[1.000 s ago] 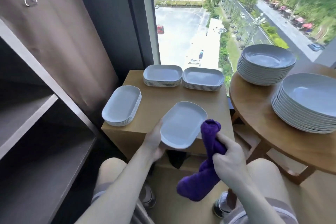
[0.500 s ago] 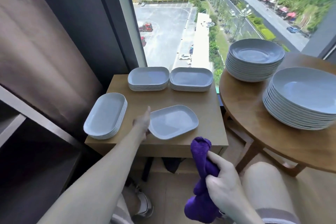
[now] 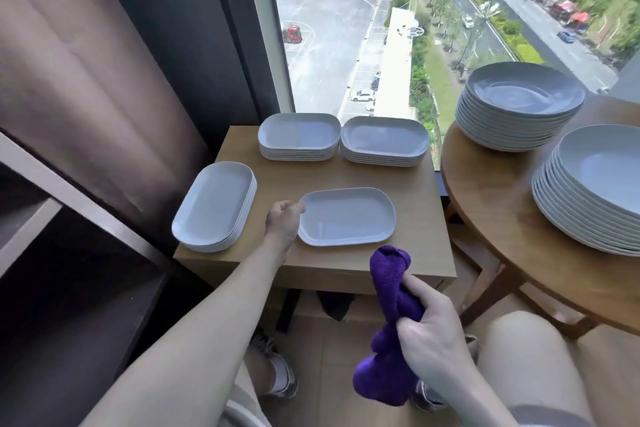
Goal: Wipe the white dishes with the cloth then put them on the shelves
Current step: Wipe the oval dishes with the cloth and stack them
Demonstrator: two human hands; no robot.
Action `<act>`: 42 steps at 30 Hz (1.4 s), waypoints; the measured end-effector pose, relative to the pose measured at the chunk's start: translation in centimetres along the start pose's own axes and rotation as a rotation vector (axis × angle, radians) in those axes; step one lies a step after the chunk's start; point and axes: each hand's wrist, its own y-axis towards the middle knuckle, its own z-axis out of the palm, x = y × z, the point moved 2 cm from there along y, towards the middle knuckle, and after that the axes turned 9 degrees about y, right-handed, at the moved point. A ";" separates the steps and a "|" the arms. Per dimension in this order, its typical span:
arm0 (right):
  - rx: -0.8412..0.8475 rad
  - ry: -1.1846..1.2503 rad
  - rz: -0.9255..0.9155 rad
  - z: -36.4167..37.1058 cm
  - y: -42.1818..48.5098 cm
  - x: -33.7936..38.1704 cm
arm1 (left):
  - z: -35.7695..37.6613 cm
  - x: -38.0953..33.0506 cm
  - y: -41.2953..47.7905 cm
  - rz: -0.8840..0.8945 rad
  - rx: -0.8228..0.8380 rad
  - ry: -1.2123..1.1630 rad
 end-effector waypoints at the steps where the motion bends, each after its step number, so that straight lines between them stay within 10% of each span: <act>1: -0.001 -0.006 -0.003 0.1 0.2 0.1 | -0.3 0.1 -0.3 0.002 0.007 0.030; 12: 0.023 -0.118 -0.087 4.5 3.8 1.9 | -13.7 7.9 -3.2 -0.314 -0.341 -0.453; 42: 0.181 -0.176 -0.241 11.6 5.5 3.0 | -15.5 5.8 -1.7 -0.381 -0.308 -0.229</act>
